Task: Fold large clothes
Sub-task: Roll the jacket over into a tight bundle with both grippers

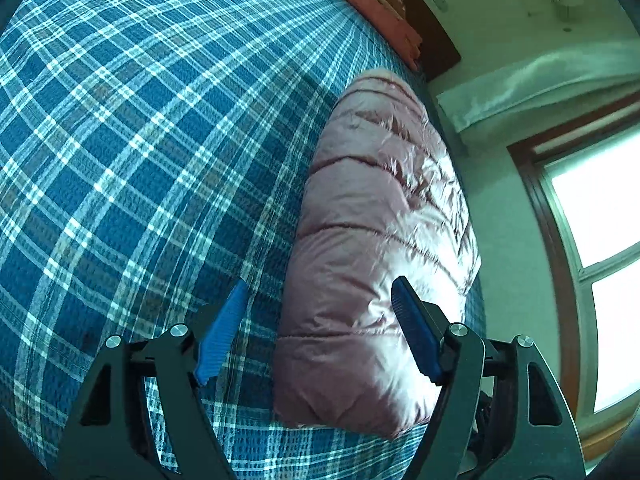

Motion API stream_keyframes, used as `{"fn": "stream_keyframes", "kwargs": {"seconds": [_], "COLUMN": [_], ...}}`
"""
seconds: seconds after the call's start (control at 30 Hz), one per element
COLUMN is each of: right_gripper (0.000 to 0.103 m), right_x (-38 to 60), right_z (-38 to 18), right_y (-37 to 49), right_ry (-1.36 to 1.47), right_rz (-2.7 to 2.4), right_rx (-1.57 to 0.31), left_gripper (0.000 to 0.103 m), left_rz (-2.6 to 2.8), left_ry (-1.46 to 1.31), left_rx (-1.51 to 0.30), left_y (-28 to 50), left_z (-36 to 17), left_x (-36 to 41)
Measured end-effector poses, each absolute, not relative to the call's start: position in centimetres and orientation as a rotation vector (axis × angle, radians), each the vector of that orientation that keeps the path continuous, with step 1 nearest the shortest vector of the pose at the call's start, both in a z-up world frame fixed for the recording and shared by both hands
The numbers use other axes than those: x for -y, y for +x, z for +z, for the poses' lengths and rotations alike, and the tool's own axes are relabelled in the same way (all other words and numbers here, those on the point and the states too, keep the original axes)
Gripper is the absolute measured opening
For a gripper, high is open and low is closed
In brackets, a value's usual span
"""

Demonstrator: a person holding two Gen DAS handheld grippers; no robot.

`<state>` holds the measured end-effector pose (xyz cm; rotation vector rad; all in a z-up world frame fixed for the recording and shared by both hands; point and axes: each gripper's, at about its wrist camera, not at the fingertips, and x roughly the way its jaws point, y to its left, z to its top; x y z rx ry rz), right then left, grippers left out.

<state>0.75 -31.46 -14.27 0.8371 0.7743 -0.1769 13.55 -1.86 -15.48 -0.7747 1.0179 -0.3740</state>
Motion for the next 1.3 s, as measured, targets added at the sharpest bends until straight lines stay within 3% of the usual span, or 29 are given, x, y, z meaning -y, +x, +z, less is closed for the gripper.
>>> {"fn": "stream_keyframes", "kwargs": {"seconds": [0.07,0.13,0.37,0.6,0.67,0.8,1.07,1.3], "right_gripper": [0.074,0.077,0.078,0.08,0.084,0.082,0.041,0.03], "right_x": [32.2,33.1,35.4,35.6,35.8,35.0,34.4,33.2], "right_z": [-12.6,-11.5,-12.9,-16.2,-17.2,-17.1,-18.1,-17.2], "right_y": [0.9,1.8,7.8,11.1,11.0,11.4,11.3,10.9], "right_ry": [0.85,0.87,1.004,0.97,1.003,0.959,1.024,1.062], "right_rz": [-0.184,-0.198,-0.19,-0.218,-0.193,-0.116,-0.027,0.019], "right_rx": [-0.71,-0.665,-0.673,-0.765,-0.731,-0.712,-0.672,-0.601], "left_gripper": [0.081,0.081,0.082,0.085,0.09,0.092,0.065,0.046], "left_rz": [-0.377,-0.358,-0.325,-0.31,-0.327,-0.402,-0.382,-0.417], "left_ry": [-0.826,-0.89,-1.057,-1.031,-1.027,-0.918,-0.902,-0.873], "left_rx": [-0.999,-1.004,-1.049,-1.142,-1.129,-1.114,-1.104,-1.065], "left_y": [14.3,15.7,19.7,21.6,21.7,22.0,21.6,21.4], "left_z": [-14.7,-14.4,-15.7,-19.1,-19.4,-18.9,-18.9,-17.4], "left_x": [1.5,1.4,3.5,5.2,5.5,7.3,7.7,6.5]}}
